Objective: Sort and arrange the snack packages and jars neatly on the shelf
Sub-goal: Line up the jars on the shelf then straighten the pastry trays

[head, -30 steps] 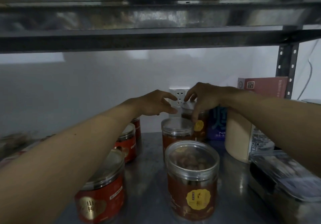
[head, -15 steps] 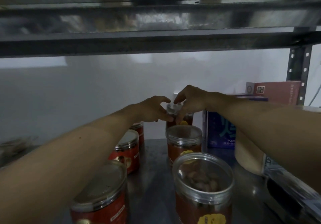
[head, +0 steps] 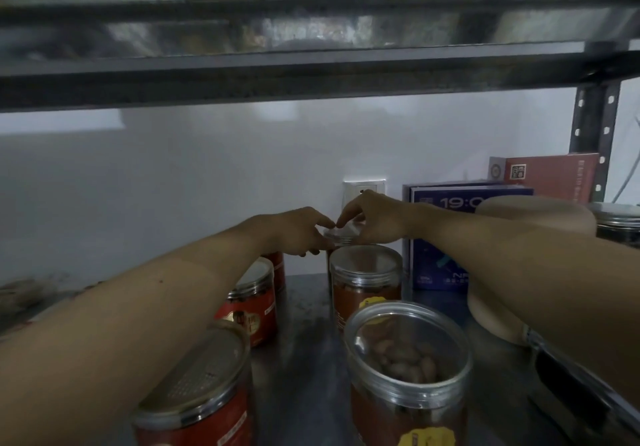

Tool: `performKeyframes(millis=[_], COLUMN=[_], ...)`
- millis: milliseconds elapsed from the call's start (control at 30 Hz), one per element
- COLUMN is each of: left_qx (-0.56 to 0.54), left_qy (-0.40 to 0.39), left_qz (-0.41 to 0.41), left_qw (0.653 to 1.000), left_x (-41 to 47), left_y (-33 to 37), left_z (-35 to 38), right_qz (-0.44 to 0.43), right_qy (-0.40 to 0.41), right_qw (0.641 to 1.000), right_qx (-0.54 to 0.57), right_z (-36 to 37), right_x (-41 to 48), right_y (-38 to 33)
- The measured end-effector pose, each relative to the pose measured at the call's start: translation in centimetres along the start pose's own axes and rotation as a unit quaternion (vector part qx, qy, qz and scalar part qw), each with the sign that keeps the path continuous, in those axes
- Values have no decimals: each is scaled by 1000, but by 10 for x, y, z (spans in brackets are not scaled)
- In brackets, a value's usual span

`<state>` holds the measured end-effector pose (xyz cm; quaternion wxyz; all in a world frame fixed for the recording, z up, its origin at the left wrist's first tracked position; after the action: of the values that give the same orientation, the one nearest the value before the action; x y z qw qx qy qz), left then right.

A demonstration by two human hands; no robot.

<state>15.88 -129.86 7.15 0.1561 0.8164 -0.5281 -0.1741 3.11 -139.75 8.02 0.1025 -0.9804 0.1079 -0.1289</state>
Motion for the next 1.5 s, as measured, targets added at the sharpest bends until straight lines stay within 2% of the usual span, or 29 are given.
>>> performKeyframes(millis=[100,233,433,833,967,1100,1233,1333,1500], left_qx=[18,40,105,93,73,20,-45,-30,-23], left_qy=[1,16,32,38,56,78,63,36,62], left_qz=[9,32,60,36,51,70,80,84,108], left_qw=[1000,999,992,994,994,994,994,995,992], left_x=[-3,-10,-12,-4,-20,-47,-75,-88,-91], left_y=[3,6,3,-1,6,12,14,17,23], left_z=[-3,-9,-4,-2,-5,-12,-8,4,15], right_qz=[14,64,62,65,53,35,51,57,51], right_qy=[-7,-8,13,14,58,76,14,-47,-23], right_qw=[1000,996,994,997,997,996,994,990,992], right_qx=[-9,68,87,36,1,39,98,123,109], right_z=[-4,-12,-6,-2,-14,-28,-30,-23,-16], right_x=[-3,-14,-22,-20,-28,-48,-76,-98,-112], right_y=[3,4,5,1,-6,-21,-35,-41,-42])
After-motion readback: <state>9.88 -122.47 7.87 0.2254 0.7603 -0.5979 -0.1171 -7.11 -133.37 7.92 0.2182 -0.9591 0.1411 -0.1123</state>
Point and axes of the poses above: each hand's wrist, its own x-axis towards the middle knuckle, its own z-axis out of the palm, y = z × x, the point moved 2 cm from there along x, towards the middle knuckle, and after that the axes turned 10 degrees about -z, right-handed, at the moved point
